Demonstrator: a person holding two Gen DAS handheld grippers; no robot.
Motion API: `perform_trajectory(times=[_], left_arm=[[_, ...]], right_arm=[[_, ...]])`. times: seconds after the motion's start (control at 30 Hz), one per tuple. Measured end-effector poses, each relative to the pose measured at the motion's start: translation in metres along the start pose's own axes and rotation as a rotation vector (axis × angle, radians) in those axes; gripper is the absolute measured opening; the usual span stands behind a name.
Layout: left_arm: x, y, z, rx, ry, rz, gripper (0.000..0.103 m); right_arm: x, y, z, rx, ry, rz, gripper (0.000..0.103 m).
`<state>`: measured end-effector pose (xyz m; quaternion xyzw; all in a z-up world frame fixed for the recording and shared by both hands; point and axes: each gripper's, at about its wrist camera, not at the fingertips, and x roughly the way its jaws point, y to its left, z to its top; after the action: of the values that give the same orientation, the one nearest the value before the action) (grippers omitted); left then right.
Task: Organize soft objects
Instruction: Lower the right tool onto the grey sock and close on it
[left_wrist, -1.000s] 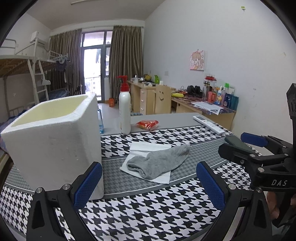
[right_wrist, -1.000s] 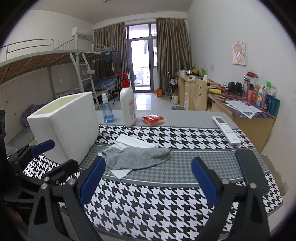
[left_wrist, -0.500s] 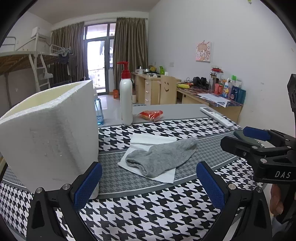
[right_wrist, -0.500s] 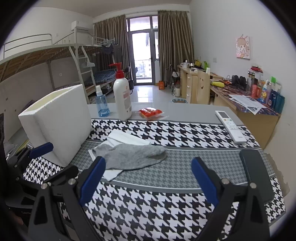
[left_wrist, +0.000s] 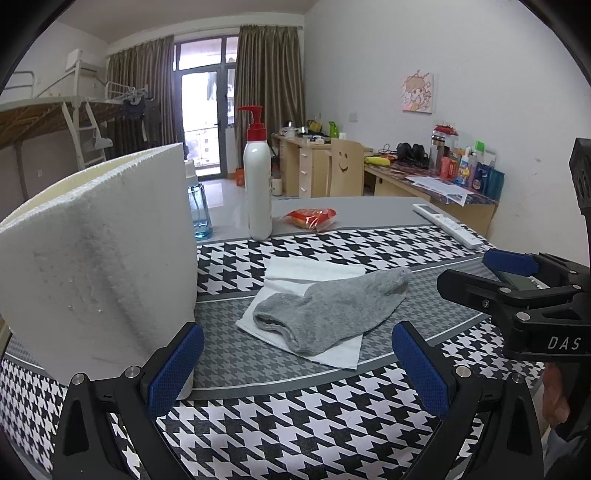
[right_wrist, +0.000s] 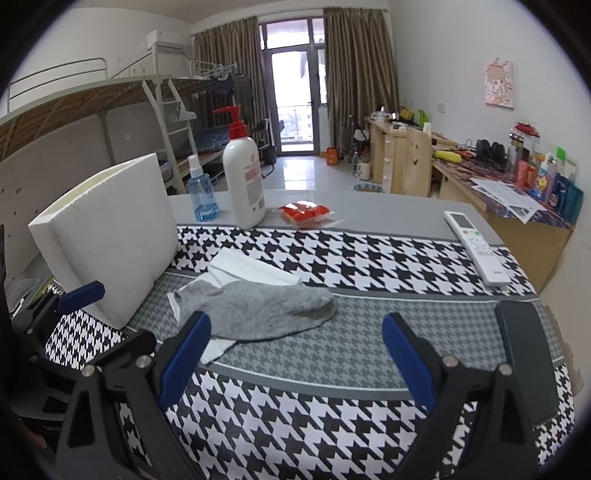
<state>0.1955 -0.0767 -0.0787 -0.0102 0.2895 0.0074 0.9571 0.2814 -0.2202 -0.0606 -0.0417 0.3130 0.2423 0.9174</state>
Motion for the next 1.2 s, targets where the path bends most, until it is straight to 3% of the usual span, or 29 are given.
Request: perform_trajectory(times=[1.03, 1.2], left_arm=[[0.031, 0.012, 0.003, -0.008, 0.071, 0.029, 0.102], [0.031, 0.011, 0.002, -0.006, 0.072, 0.024, 0.102]], right_arm=[[0.064, 0.008, 0.016, -0.060, 0.179, 0.067, 0.096], [0.078, 0.007, 0.017, -0.053, 0.216, 0.079, 0.088]])
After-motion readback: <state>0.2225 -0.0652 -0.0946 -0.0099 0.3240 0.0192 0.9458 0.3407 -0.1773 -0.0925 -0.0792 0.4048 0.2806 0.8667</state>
